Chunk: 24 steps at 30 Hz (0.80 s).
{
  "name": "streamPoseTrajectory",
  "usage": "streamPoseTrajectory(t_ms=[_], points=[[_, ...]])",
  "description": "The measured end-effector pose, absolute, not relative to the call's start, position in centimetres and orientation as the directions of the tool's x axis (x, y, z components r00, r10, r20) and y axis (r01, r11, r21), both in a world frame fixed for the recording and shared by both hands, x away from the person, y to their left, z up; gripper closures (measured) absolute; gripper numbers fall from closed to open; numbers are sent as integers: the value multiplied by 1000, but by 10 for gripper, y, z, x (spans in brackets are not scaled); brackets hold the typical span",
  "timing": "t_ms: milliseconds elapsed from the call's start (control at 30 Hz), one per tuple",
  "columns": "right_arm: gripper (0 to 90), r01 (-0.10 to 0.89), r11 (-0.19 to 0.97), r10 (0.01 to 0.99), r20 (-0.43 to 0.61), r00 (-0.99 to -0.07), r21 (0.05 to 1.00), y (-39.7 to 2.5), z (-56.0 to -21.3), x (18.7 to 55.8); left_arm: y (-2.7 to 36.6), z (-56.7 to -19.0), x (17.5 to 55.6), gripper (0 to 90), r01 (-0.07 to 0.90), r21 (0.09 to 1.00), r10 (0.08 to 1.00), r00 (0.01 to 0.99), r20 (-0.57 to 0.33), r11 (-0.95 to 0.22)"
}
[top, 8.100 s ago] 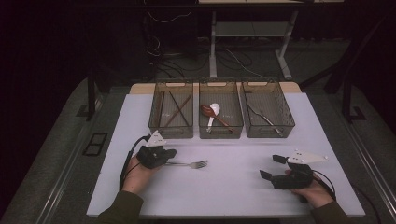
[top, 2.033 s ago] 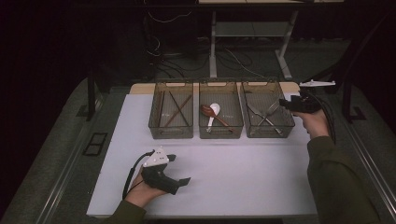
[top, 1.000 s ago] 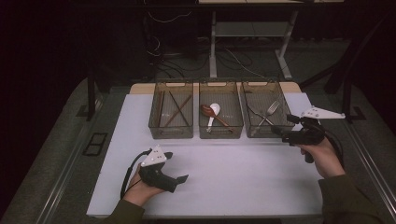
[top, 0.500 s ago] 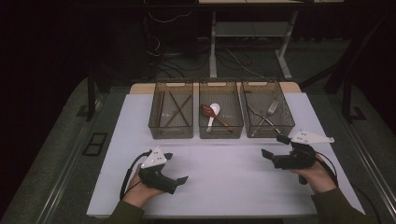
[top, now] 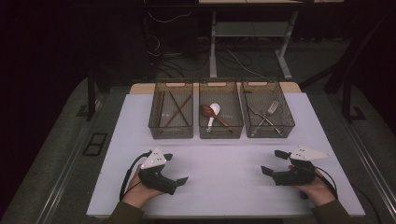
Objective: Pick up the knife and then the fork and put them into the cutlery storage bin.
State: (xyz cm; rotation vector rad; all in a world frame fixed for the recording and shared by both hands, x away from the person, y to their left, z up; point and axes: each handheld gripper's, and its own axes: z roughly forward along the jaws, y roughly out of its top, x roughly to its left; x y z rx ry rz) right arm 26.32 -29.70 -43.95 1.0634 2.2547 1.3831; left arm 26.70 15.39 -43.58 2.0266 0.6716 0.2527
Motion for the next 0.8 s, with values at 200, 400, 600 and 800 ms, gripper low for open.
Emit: streamPoseTrajectory(t_ms=[200, 400, 600, 800], points=[[136, 454, 298, 705, 127, -697, 840, -297, -447, 258, 155, -436, 267, 0, 352, 846, 552, 830, -84, -400], [136, 458, 304, 697, 133, -705, 835, -296, -448, 255, 156, -436, 267, 0, 357, 845, 556, 827, -87, -398], [136, 459, 305, 698, 132, -703, 834, -297, -449, 255, 156, -437, 267, 0, 359, 845, 559, 824, -88, -396], [136, 458, 302, 701, 130, -701, 836, -298, -449, 256, 156, -437, 267, 0, 358, 842, 555, 827, -86, -404]])
